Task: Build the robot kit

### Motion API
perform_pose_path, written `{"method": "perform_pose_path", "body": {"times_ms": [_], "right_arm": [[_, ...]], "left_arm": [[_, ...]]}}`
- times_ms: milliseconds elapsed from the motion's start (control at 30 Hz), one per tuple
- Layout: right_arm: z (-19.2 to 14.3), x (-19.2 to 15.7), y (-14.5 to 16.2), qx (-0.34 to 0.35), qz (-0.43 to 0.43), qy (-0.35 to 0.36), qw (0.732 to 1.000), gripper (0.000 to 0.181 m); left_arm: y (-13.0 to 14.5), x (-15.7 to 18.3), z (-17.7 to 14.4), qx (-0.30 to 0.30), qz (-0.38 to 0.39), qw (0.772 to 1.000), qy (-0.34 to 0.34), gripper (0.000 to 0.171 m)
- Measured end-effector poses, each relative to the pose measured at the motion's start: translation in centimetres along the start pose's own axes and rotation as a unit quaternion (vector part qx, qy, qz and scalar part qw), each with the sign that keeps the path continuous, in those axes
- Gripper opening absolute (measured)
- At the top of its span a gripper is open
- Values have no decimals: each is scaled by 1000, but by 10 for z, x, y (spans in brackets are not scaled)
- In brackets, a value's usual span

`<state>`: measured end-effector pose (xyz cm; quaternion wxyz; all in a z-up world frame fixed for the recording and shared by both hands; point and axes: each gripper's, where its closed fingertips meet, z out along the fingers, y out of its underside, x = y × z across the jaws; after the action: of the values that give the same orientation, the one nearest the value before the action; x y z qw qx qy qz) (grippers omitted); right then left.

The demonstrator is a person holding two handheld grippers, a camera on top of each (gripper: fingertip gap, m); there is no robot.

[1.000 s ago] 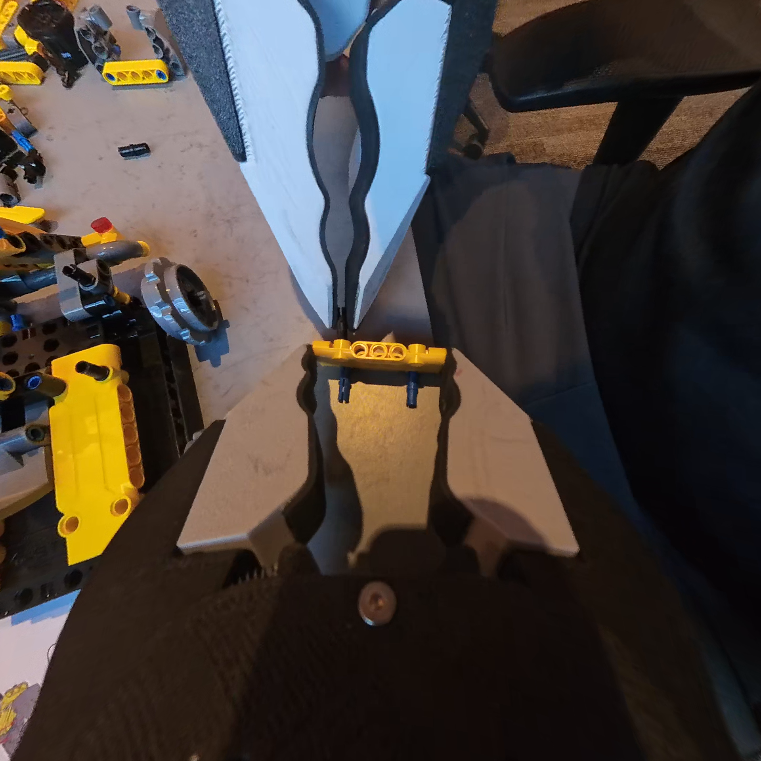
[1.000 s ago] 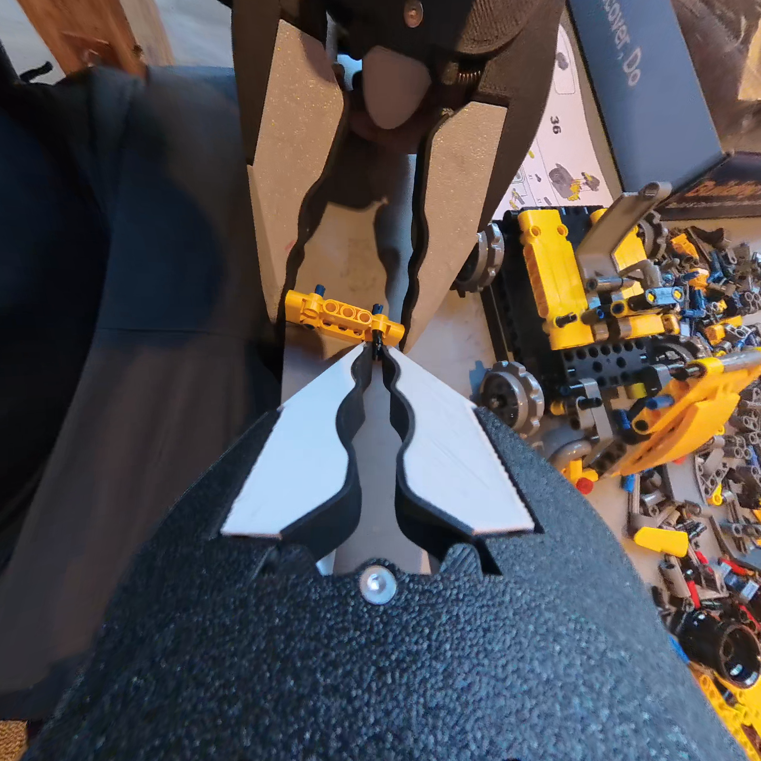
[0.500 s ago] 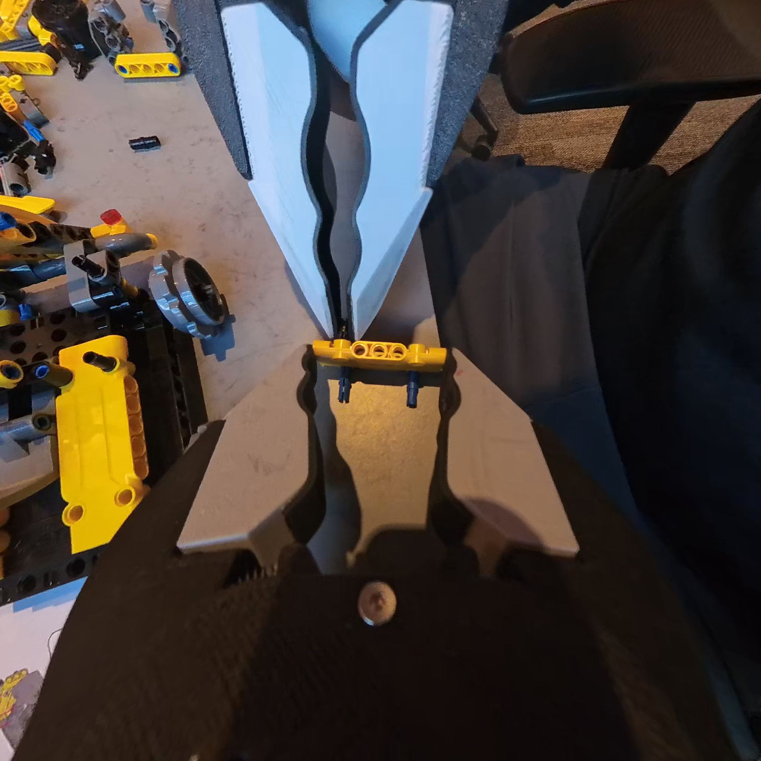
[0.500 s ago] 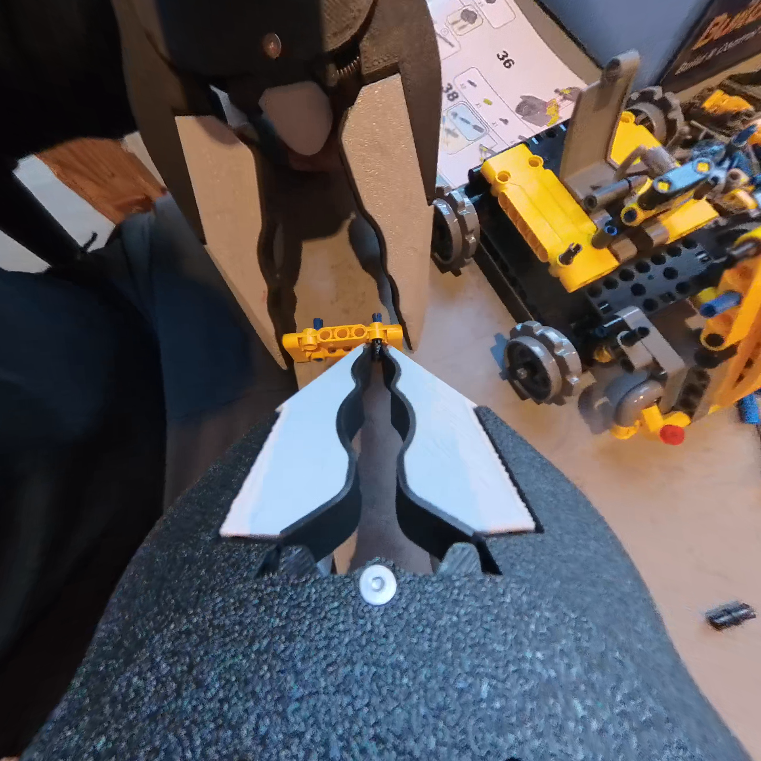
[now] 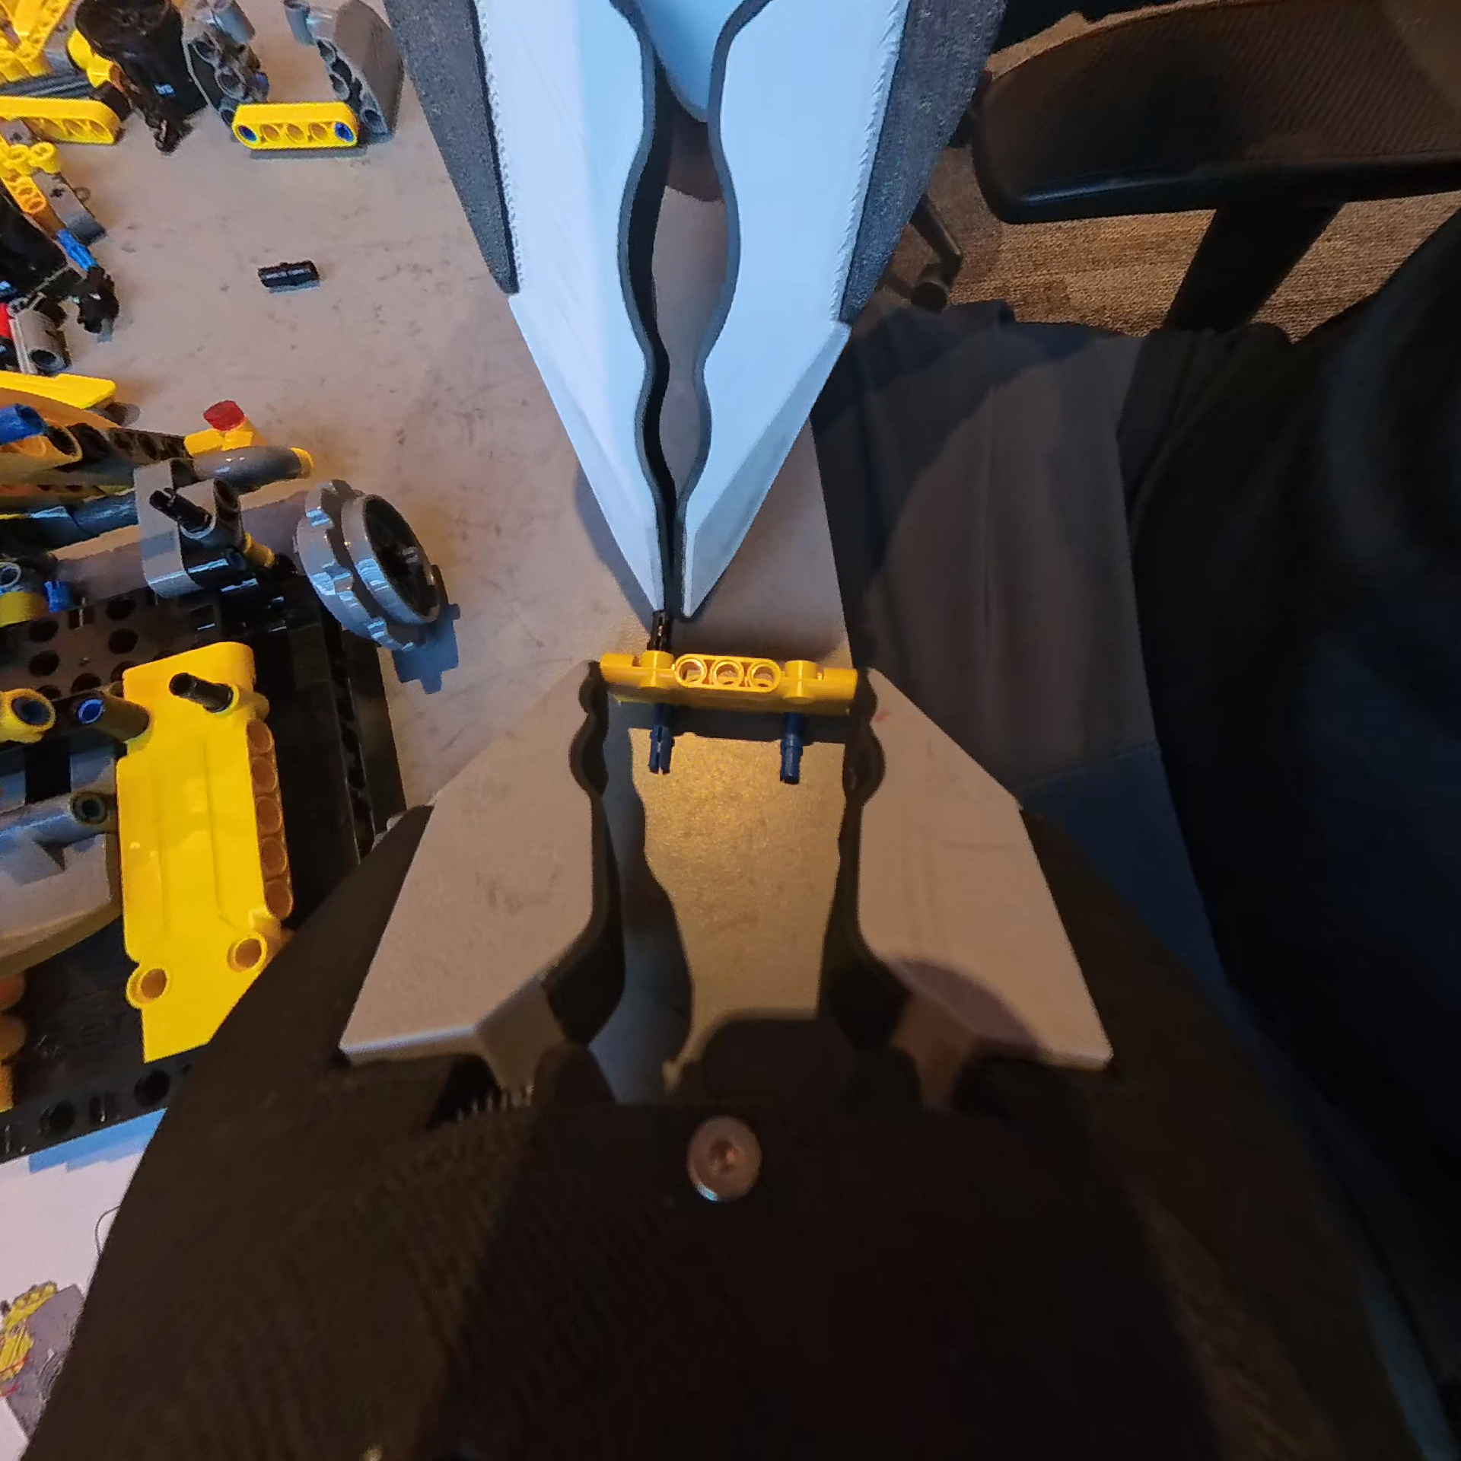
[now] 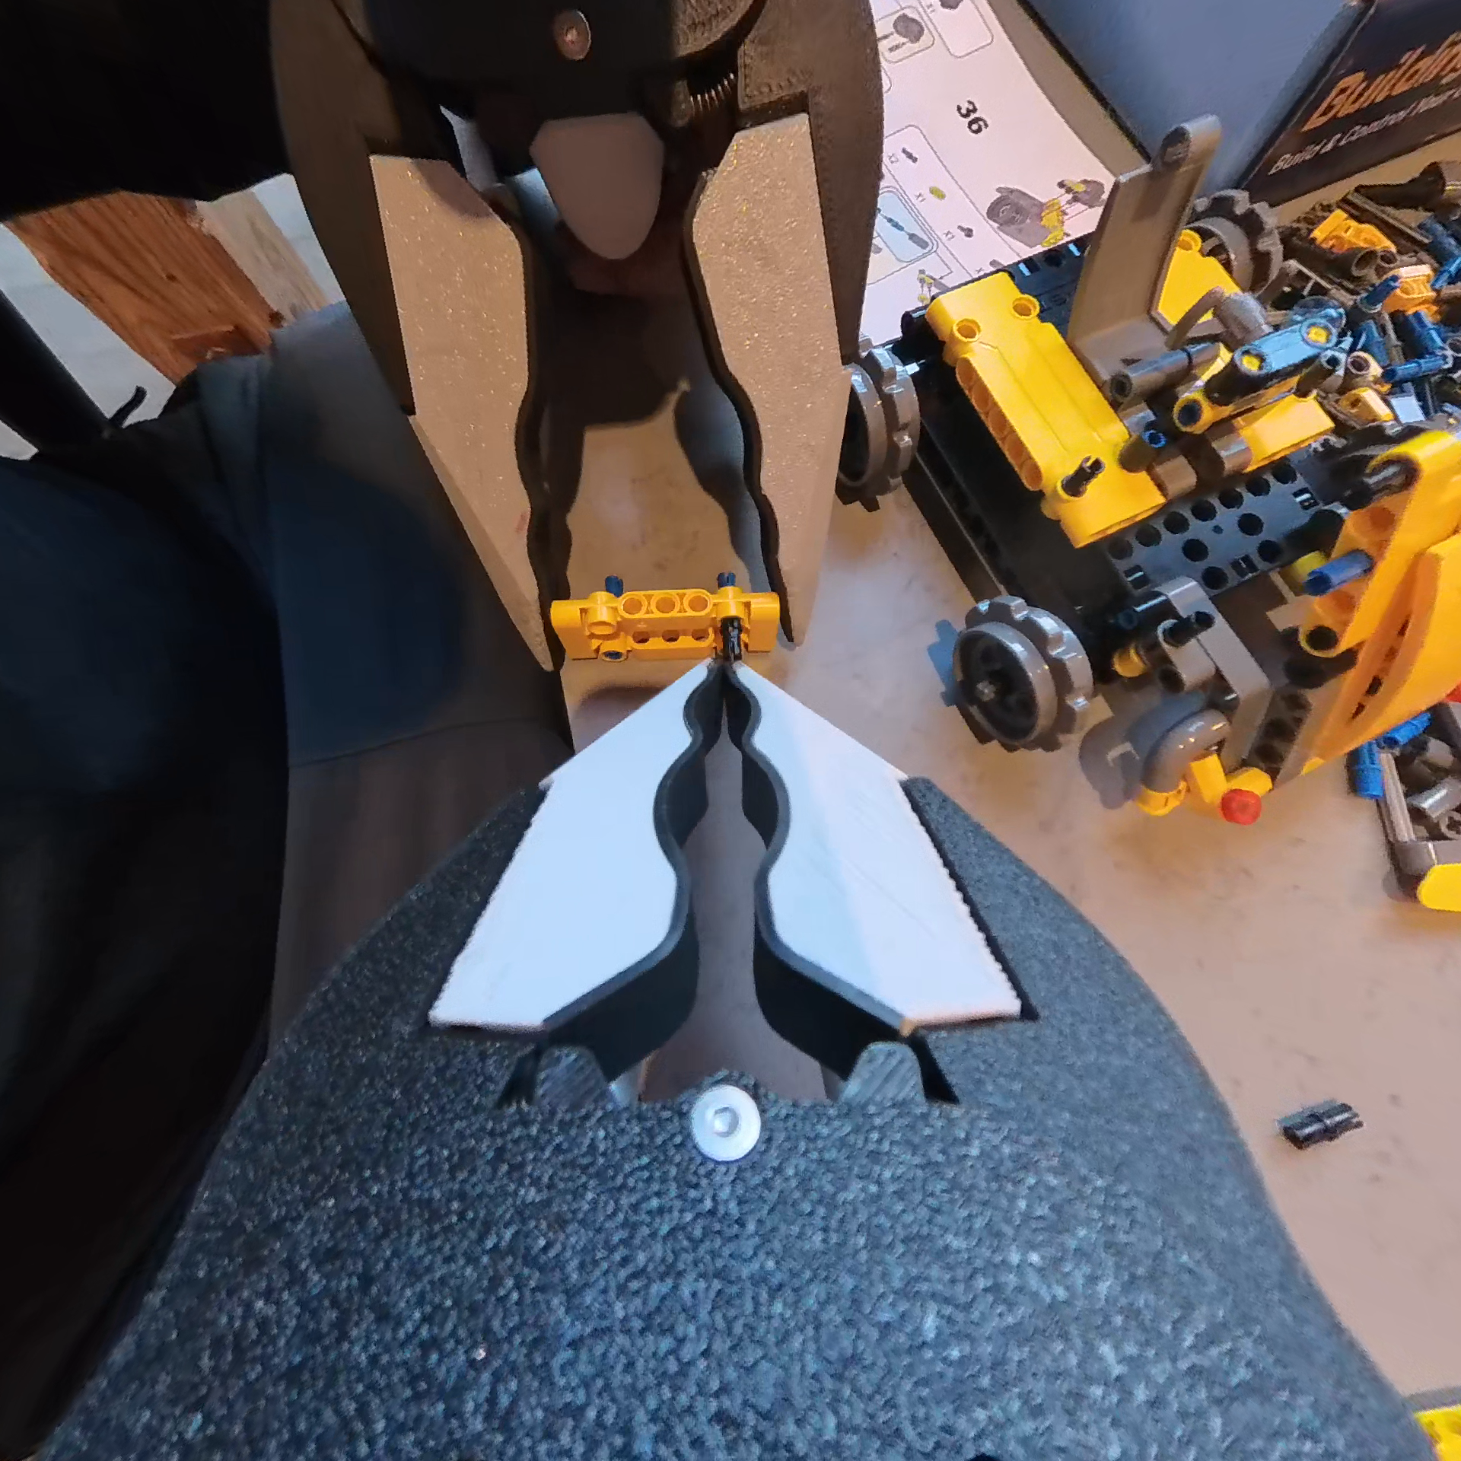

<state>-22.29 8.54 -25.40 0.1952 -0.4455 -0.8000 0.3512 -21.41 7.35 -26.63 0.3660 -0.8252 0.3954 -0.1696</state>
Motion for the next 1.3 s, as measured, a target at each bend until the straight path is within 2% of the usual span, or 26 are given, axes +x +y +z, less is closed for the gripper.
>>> {"method": "perform_pose_path", "body": {"times_ms": [200,533,833,900,1000,1133,1200,1300], "right_arm": [[0,2,2,10,8,7,1000,0],[2,4,1,-12,-14,10,1000,0],[2,6,1,-2,7,9,1000,0],[-8,14,4,-4,9,28,1000,0],[-42,42,13,9,37,91,995,0],[-94,84,49,4,113,179,977,10],[-105,91,69,-9,134,199,971,12],[-102,95,86,-24,153,216,964,12]], "left_arm": [[-1,0,1,0,1,1000,0,61],[0,-1,1,-1,0,1000,-3,60],[-1,-4,1,0,-6,1000,-9,60],[-2,-7,3,-1,-13,1000,-21,61],[-1,-13,2,-1,-25,999,-35,61],[-1,-18,1,-1,-40,998,-48,61],[-1,-19,1,-2,-40,998,-54,61],[2,-19,2,-13,-40,998,-56,61]]}}
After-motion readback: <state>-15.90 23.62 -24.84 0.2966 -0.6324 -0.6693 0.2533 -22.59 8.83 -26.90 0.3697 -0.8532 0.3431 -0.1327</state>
